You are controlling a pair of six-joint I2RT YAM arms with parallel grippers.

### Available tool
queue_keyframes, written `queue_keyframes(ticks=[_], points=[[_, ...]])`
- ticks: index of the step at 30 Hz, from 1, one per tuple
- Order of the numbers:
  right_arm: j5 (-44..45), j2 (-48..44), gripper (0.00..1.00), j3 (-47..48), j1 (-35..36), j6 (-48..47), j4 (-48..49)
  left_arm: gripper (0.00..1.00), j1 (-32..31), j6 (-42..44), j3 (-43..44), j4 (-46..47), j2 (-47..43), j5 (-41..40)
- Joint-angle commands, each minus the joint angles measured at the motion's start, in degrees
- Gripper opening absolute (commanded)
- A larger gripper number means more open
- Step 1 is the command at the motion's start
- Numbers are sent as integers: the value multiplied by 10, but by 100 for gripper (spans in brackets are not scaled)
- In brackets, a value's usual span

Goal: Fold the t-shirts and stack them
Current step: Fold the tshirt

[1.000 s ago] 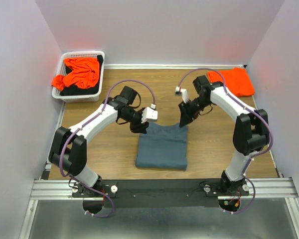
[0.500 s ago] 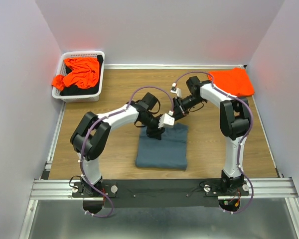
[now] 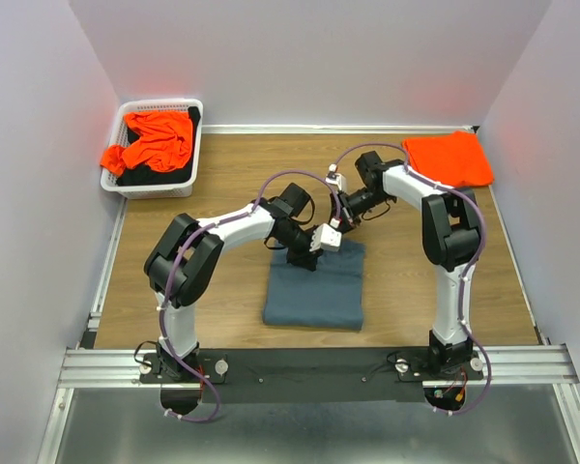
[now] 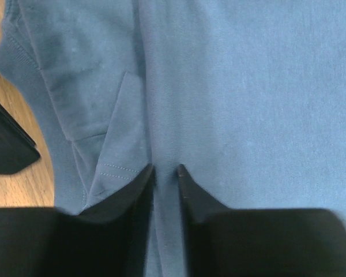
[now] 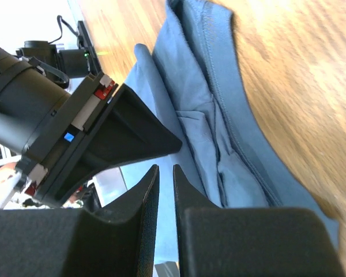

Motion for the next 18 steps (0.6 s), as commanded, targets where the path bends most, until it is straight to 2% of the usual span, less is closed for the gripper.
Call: queue_keyframes(ticks=[1,5,7,9,18], points=[[-24,15,22,-8,14,9,13,25,-10,13,-2,-9,0,13],[-27,20,22,-13,24,9,18,15,-12,23,-3,-26,-2,13],[-24,29,22,-15,32,3,18,5,-13,22,-5,-27,-10,9],[-21,40,21,-16,37,-4,18,1,-15,19,-6,-25,-19,8],[-27,92,20,-34,43,-37,20,0,-23,-3,-4,-24,-80,-22]])
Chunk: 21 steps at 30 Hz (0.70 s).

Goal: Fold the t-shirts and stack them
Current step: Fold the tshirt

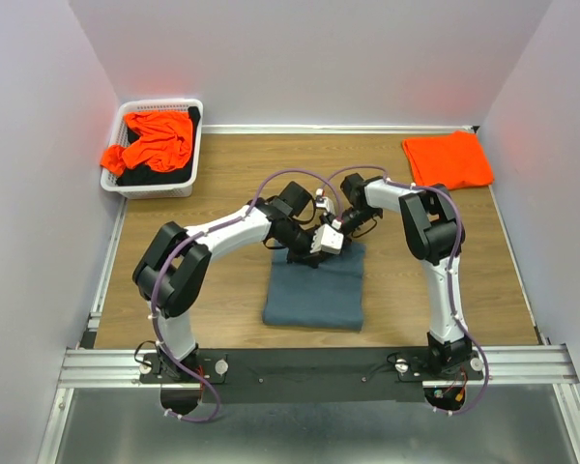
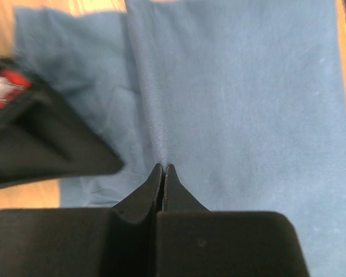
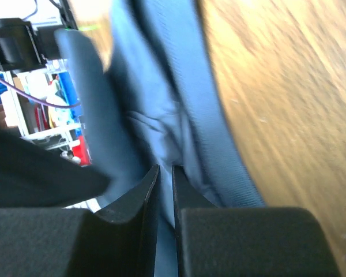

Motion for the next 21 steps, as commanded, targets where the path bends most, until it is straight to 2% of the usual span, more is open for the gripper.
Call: queue_keyframes(ticks=[1,15,21], points=[[-19,17,20,-16,5,-28,6,0,-5,-8,8,-8,-39,-16],[-21,18,20,-34,8,-41,5,0,13,15,87,-6,-10,-55],[-18,15,19,-33,8,-41,5,0,20,15,58,45,-1,-74]])
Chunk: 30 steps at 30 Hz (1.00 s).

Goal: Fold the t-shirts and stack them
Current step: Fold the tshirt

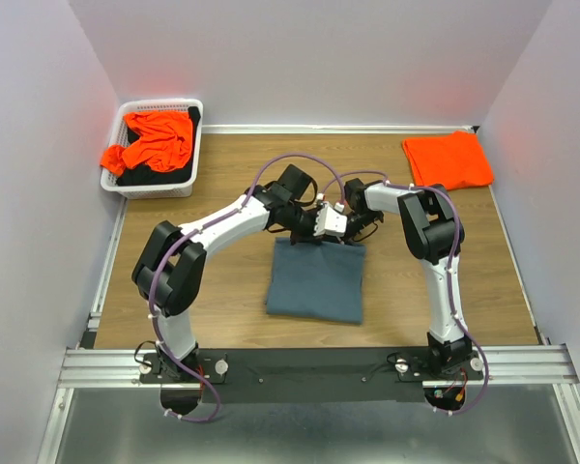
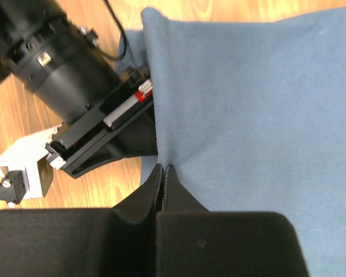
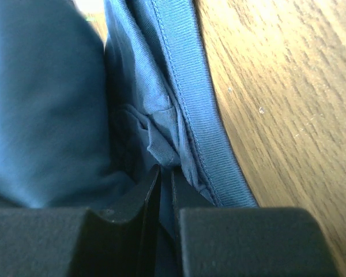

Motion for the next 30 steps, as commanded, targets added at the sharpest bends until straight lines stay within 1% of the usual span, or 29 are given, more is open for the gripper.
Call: queue_keyframes(ticks=[1,8,15,21,24,27,30], points=[[-1,1,20,-9,6,-15,4,0,6,5,-22,52,5,-25],[14,-10,20,4,6,-8,2,0,5,-14,-80,106,-37,-29],[48,-55,21,52,6,17,-1,0,-15,7,-115,103,-70,-30],[77,-90,22,69,6,8,-11,0,-40,15,-144,118,-87,-42],[96,-63,22,98,6,-21,-39,0,-45,15,-147,121,-89,-47],[89,-25,20,120,6,-49,-69,0,-46,17,-145,121,-90,-54],[80,9,17,121,6,-65,-79,0,-46,19,-141,123,-97,-63]])
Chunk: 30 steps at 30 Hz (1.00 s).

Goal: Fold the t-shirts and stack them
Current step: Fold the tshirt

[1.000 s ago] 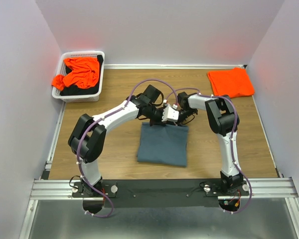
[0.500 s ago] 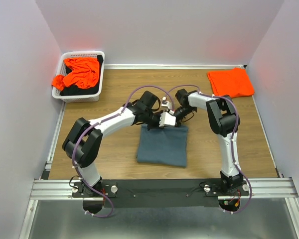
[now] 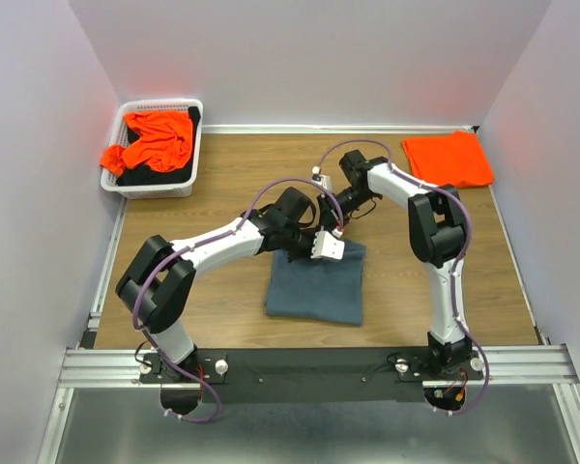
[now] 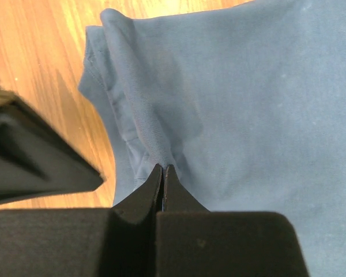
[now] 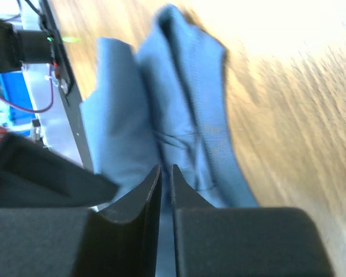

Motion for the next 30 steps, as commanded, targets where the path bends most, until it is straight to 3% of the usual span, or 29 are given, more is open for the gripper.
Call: queue_keyframes(ticks=[1,13,28,30], points=[[9,61,16,2,4,-42,-44,0,-3,10,4,13,-26,-17],[-5,90,13,-46,11,-82,-42,0,6,1,19,62,-37,-58],[-7,86,13,-35,11,-80,-44,0,22,13,21,85,6,-58],[3,83,13,-28,10,-77,-43,9,22,12,16,92,11,-66]])
